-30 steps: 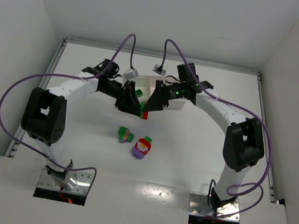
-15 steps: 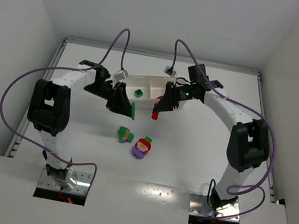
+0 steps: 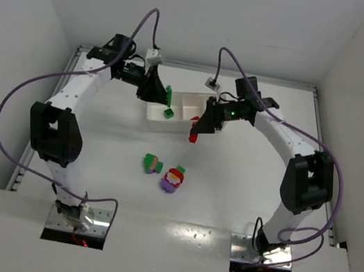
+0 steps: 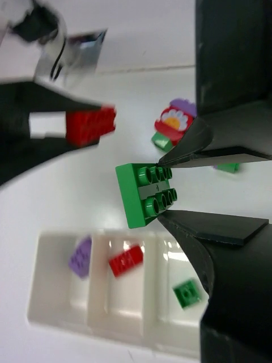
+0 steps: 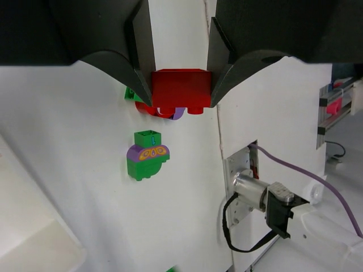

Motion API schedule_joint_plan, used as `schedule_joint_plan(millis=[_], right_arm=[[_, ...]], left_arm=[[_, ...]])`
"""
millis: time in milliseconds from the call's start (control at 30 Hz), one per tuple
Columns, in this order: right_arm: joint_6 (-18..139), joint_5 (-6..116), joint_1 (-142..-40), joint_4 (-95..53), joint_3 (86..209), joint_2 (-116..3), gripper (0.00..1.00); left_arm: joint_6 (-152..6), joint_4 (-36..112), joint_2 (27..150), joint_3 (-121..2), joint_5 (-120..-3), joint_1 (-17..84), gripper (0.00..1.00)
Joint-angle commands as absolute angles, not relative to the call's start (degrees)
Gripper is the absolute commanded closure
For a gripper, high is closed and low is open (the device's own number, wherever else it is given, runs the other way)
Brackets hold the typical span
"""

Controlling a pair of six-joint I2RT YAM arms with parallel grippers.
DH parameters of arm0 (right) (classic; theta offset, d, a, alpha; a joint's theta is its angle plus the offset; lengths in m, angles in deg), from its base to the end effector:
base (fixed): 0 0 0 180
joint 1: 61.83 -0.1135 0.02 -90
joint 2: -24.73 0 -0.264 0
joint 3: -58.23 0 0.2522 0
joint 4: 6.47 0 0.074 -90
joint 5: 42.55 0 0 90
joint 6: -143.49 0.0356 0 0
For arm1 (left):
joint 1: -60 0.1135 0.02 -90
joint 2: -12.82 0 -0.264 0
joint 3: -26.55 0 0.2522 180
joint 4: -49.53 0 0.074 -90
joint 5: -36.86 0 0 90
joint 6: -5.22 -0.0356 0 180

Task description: Sort the legos into containers by color

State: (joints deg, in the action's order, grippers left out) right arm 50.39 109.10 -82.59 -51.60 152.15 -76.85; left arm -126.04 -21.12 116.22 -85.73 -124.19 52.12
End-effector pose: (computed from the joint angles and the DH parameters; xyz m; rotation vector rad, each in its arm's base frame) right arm 0.3423 0.1633 0.2661 -0.9193 2.1358 1.4620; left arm 0.3627 -0.0842 0.3339 1.1828 1.7051 -1.2494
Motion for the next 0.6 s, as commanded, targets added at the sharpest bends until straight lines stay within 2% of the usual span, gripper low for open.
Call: schedule_joint_plan(millis=[0,133,300,433,467,567], right_arm=[[49.97,109.59,-82.31,-48.89,151.36,-74.23,1.00],[51.38,109.06,-82.31,-48.35,150.74,-73.18,1.00],[53.13,104.68,-81.78,-46.34,149.52,-72.12,1.00],[55.32,99.49,-81.26,-43.88,148.37,-70.37,0.99],[55.33,97.31,-80.65,-43.35,148.37,-70.37,0.99],[56.38,93.34,-80.64,-41.86,148.37,-69.75,0.99]], left_arm=[[-99.92,2.69,111.01,-82.67,-111.08,52.17,0.99],[-92.44,5.09,112.13,-83.18,-100.82,52.17,0.99],[-87.87,8.34,112.14,-78.27,-86.47,50.86,0.99],[-87.16,9.66,112.14,-75.11,-82.68,49.71,0.99],[-86.63,10.27,112.14,-73.27,-82.68,49.71,0.95],[-86.63,11.86,112.14,-71.24,-81.45,49.18,0.92]])
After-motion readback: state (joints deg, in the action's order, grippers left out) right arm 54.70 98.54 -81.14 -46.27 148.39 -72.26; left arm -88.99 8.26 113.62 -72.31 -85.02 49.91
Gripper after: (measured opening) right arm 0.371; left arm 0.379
